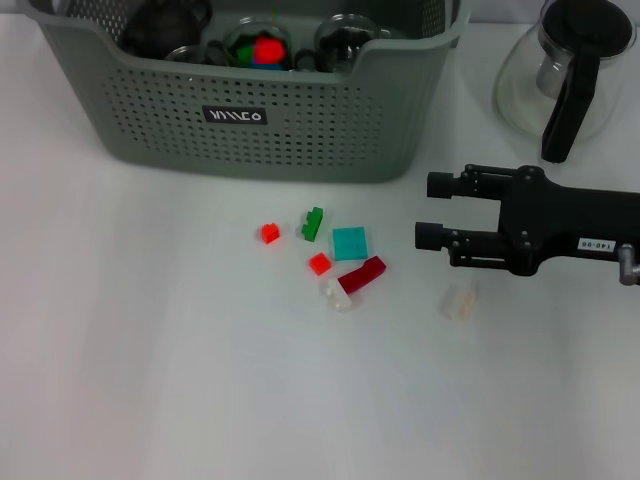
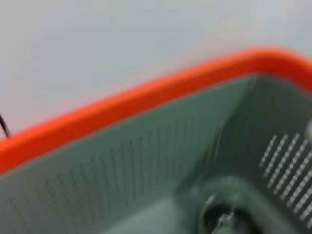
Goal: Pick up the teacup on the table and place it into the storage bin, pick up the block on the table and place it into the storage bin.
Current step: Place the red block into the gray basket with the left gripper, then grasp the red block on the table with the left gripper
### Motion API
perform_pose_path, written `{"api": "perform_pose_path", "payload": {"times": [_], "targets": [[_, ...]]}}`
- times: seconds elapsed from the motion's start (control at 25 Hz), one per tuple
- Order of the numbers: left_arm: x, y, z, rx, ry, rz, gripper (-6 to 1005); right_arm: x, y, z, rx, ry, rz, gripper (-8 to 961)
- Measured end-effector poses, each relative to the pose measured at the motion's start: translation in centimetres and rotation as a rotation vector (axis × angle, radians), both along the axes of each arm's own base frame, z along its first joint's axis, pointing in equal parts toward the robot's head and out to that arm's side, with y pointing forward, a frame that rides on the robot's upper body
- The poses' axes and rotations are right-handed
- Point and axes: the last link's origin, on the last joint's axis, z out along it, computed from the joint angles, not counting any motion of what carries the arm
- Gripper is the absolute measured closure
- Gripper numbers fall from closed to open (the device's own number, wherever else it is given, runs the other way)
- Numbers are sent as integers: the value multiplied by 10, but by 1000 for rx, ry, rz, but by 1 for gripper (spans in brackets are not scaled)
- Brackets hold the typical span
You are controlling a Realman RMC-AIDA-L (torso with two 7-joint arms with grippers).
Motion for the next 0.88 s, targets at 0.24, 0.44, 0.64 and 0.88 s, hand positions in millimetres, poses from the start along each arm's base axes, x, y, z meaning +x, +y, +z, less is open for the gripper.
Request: {"api": "perform_pose_path", "payload": {"times": [0.24,0.44,0.64,0.88], "targets": [[11,-30,45,67,-392,-153,519,1,-1,0,2,3,-5,211],[-3,-75,83,83,-909,-412,345,1,-1,0,2,5,-6,210],[-25,-112,103,-25,-1200,-598,260,1,-1,0,3,8,-6,211],[-50,-139,83,-216,-999,-599,261,0,-1,0,3,8,-5,212]]}}
